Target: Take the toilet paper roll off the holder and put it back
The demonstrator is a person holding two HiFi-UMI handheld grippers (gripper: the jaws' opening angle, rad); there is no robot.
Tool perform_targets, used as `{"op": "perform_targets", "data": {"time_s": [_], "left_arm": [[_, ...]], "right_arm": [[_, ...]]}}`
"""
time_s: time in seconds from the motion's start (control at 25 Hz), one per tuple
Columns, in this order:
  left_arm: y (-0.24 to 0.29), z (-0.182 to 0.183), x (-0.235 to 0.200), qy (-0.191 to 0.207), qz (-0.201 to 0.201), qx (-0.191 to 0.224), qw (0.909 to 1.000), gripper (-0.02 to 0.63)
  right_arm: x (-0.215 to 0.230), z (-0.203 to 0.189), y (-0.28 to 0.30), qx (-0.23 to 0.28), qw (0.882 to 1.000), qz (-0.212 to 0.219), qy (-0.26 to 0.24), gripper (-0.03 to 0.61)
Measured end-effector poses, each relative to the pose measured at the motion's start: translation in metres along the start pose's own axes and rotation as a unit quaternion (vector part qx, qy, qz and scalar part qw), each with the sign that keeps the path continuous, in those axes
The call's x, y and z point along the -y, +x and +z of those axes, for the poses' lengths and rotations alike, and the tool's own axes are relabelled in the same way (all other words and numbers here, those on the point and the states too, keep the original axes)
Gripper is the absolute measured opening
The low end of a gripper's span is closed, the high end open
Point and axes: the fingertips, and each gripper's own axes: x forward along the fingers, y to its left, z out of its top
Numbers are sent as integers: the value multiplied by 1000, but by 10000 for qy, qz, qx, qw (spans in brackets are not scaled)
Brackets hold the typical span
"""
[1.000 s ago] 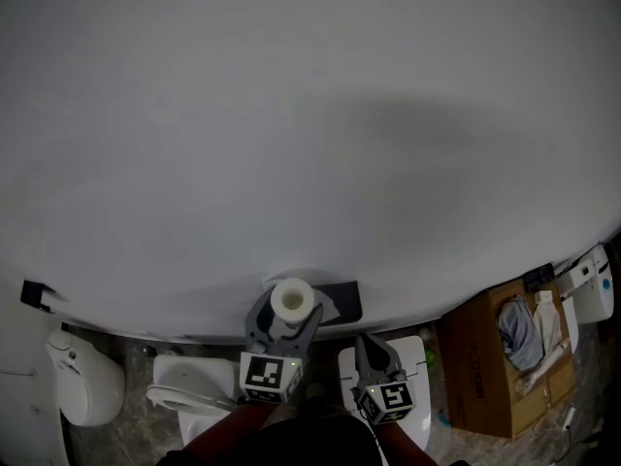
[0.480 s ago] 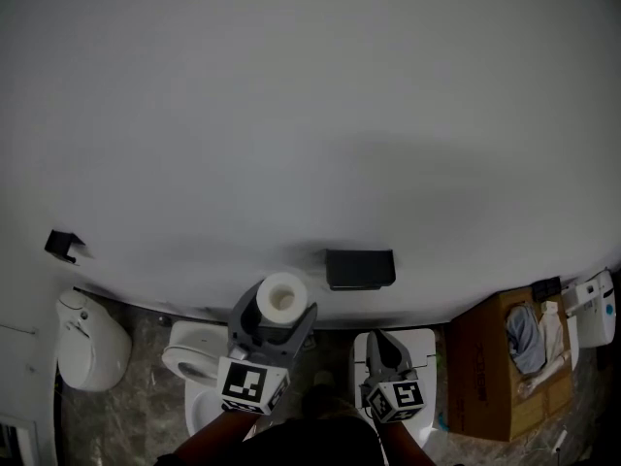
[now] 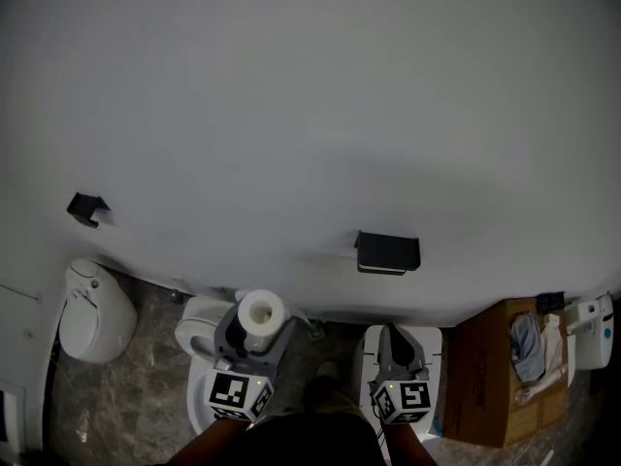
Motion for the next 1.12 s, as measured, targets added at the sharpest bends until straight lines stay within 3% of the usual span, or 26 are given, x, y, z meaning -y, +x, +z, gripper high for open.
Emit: {"op": "perform_targets", "data": {"time_s": [0.28,0.48,0.76,1.12], "left_arm": [[-25,-34,-16,-39,90,-341,9994,364],[-12,-36,-13,-34,22,-386,9992,364],[49,-8,18,-17,-361,-104,9993,364],[156,12,75,179,-1192,63,9927,364]], "right_arm": [[-10,1,-4,-30,9999,3,-96,-2],[-3,4,-2,-49,9999,-98,-62,-2],[29,4,8,-65,9994,-338,-53,-2],[76,20,39,13,9973,-721,-150,-2]]}}
